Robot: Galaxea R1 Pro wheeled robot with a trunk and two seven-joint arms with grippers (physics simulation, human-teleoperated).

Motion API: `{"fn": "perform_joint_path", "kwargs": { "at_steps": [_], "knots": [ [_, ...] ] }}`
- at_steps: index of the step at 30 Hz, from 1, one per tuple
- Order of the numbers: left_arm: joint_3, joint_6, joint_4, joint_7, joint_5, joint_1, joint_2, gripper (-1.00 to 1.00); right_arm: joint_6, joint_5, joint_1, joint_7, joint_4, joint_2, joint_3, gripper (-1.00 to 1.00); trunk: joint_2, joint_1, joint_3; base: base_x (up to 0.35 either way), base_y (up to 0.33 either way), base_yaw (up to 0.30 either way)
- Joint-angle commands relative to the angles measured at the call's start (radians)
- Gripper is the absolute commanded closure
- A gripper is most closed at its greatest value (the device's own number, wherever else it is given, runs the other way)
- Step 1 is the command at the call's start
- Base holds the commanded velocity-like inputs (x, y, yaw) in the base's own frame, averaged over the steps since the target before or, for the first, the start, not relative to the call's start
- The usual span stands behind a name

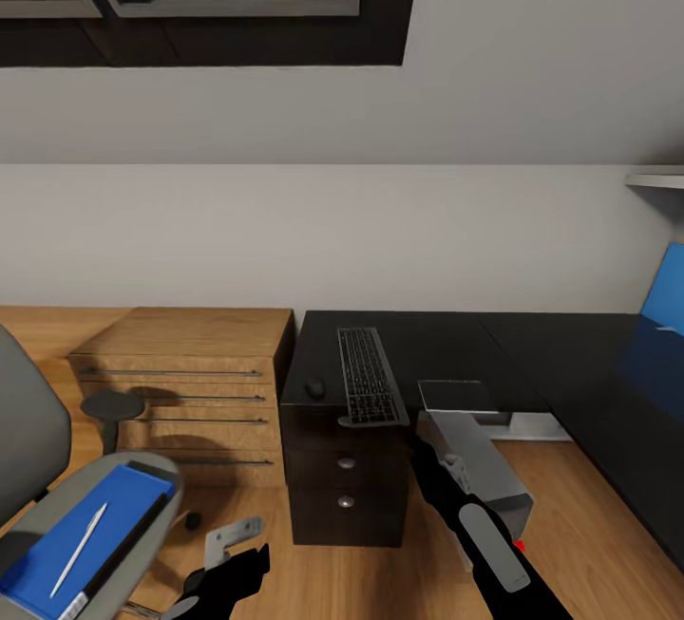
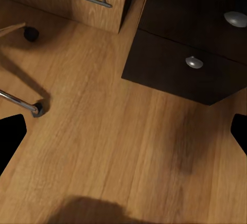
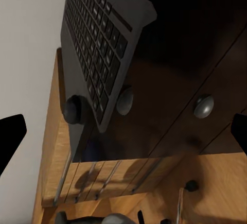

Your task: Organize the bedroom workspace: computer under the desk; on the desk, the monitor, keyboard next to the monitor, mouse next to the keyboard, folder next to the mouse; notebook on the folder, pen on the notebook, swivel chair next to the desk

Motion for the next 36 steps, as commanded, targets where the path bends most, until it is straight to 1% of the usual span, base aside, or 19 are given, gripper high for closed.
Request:
{"fn": "perform_joint_path", "kwargs": {
  "at_steps": [1,28,36],
  "knots": [
    [-0.001,0.001,-0.003,0.01,0.011,0.0,0.0,-1.0,0.002,-0.007,0.0,-0.001,-0.001,0.0,0.0,-1.0,-0.001,0.0,-0.001,0.014,0.0,0.0],
    [0.0,0.003,-0.005,0.013,0.011,0.0,-0.001,-1.0,0.003,-0.007,0.0,0.0,0.002,-0.002,0.003,-1.0,-0.19,0.104,-0.085,0.001,0.0,0.0],
    [0.001,0.004,-0.005,0.013,0.012,0.0,-0.001,-1.0,-0.002,-0.006,0.0,0.0,0.002,-0.001,0.005,-1.0,-0.19,0.104,-0.085,0.0,0.0,0.0]
  ]
}}
